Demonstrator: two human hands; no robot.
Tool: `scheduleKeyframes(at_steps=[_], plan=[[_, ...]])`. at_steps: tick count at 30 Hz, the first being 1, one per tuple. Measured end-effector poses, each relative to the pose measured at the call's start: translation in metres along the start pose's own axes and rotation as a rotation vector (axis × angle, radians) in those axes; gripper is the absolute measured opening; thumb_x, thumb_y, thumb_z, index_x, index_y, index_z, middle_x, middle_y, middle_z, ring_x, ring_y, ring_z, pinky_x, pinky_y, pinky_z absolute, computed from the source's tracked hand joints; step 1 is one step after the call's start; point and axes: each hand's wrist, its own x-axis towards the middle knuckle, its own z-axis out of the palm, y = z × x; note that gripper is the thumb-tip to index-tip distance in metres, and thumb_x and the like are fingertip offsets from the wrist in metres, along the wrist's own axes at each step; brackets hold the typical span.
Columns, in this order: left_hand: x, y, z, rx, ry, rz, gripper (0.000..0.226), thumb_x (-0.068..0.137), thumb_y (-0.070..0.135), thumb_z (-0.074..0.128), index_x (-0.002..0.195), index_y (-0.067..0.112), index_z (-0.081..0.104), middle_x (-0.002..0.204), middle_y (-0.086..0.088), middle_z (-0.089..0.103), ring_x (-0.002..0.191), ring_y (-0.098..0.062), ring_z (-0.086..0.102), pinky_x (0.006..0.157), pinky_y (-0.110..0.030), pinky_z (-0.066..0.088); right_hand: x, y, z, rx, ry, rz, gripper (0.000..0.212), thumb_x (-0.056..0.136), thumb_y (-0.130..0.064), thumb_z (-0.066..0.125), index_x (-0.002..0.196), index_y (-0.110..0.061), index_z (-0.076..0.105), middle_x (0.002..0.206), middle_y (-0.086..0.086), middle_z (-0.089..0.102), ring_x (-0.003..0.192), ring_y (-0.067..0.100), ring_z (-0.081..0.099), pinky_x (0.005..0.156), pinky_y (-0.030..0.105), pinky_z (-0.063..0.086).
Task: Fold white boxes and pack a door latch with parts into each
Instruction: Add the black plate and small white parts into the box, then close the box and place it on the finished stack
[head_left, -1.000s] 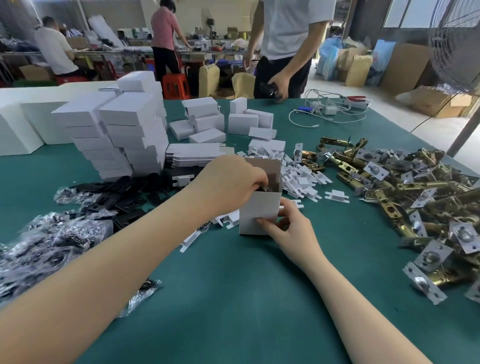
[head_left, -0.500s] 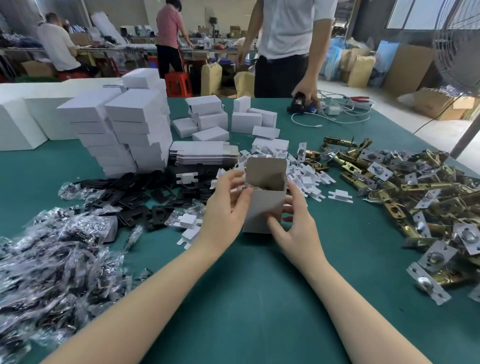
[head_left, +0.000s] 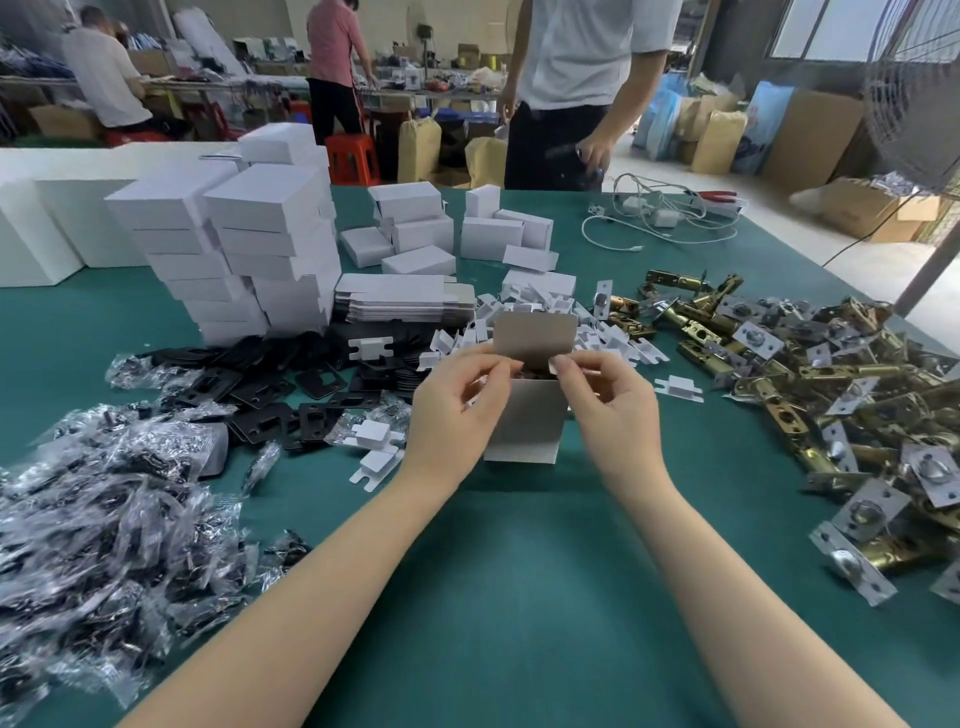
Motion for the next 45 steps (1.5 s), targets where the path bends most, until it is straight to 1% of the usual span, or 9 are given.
scheduleKeyframes(at_steps=[6,9,11,15,19,24,30,40,45], plan=[[0.002,0.009,-0.005,-0.319,-0.043,-0.148,0.047,0.095,0.004,0.06,0.123,0.041,0.052,0.105,0.02,0.07,0.094,-0.001,0.067,0.082,-0.012,0.048,0.005,-0.006,-0.002,0.095,-0.086,-0.023,0.054,0.094,-0.003,0.059,0.12,-0.05,0.053,0.11,-0.006,0.066,0.09,0.011,0.067,0.078,0.023,0.053],[0.006,0.008,-0.01,-0.243,-0.139,-0.09,0.037,0.097,0.006,0.058,0.118,0.035,0.062,0.103,0.018,0.07,0.089,-0.004,0.067,0.077,-0.012,0.048,0.002,-0.003,-0.002,0.048,-0.069,-0.106,0.045,0.093,-0.003,0.058,0.105,-0.046,0.063,0.106,-0.012,0.068,0.097,0.016,0.068,0.085,0.033,0.055],[0.006,0.005,-0.013,-0.179,-0.165,-0.049,0.027,0.096,0.01,0.058,0.108,0.031,0.067,0.098,0.016,0.071,0.081,-0.004,0.064,0.071,-0.013,0.048,-0.003,0.001,-0.005,-0.017,-0.072,-0.157,0.039,0.091,-0.004,0.058,0.099,-0.041,0.064,0.103,-0.019,0.069,0.099,0.012,0.067,0.085,0.027,0.052],[0.005,-0.005,-0.022,-0.022,-0.201,0.076,0.026,0.088,0.025,0.066,0.101,0.047,0.07,0.116,0.031,0.064,0.118,-0.001,0.058,0.096,-0.02,0.048,-0.01,0.006,-0.011,-0.093,-0.127,-0.232,0.027,0.087,-0.016,0.071,0.095,-0.04,0.062,0.113,-0.026,0.066,0.109,0.007,0.065,0.092,0.028,0.052],[0.006,-0.009,-0.022,-0.015,-0.191,0.077,0.027,0.083,0.044,0.069,0.11,0.045,0.069,0.119,0.03,0.064,0.123,-0.001,0.056,0.102,-0.028,0.048,-0.009,0.008,-0.012,-0.105,-0.125,-0.238,0.024,0.089,-0.013,0.069,0.094,-0.036,0.063,0.116,-0.02,0.064,0.114,0.006,0.063,0.094,0.033,0.053],[0.007,-0.003,-0.019,-0.057,-0.148,0.056,0.023,0.083,0.031,0.074,0.098,0.048,0.073,0.11,0.025,0.069,0.109,-0.003,0.065,0.092,-0.02,0.051,-0.007,0.004,-0.011,-0.099,-0.108,-0.256,0.031,0.088,-0.009,0.071,0.097,-0.038,0.062,0.11,-0.02,0.066,0.096,0.002,0.065,0.082,0.016,0.049],[0.01,0.004,-0.014,-0.177,-0.072,-0.051,0.022,0.085,0.013,0.075,0.094,0.034,0.074,0.094,0.015,0.075,0.089,-0.006,0.071,0.077,-0.013,0.052,-0.002,-0.001,-0.005,-0.05,-0.015,-0.203,0.026,0.088,-0.015,0.072,0.093,-0.04,0.065,0.09,-0.02,0.069,0.084,0.006,0.064,0.075,0.029,0.053],[0.008,-0.003,-0.02,-0.196,-0.146,0.003,0.024,0.084,0.005,0.074,0.087,0.029,0.077,0.102,0.017,0.074,0.106,-0.005,0.067,0.086,-0.016,0.052,-0.003,0.003,-0.013,-0.093,-0.075,-0.252,0.025,0.086,-0.013,0.074,0.087,-0.037,0.068,0.104,-0.014,0.071,0.094,0.006,0.068,0.08,0.026,0.055],[0.004,-0.013,-0.023,-0.019,-0.187,0.117,0.021,0.086,0.017,0.071,0.103,0.03,0.073,0.115,0.029,0.065,0.12,-0.001,0.059,0.09,-0.02,0.052,-0.009,0.01,-0.016,-0.22,-0.094,-0.339,0.018,0.086,-0.023,0.07,0.098,-0.036,0.067,0.114,-0.032,0.061,0.114,0.006,0.062,0.088,0.027,0.053]])
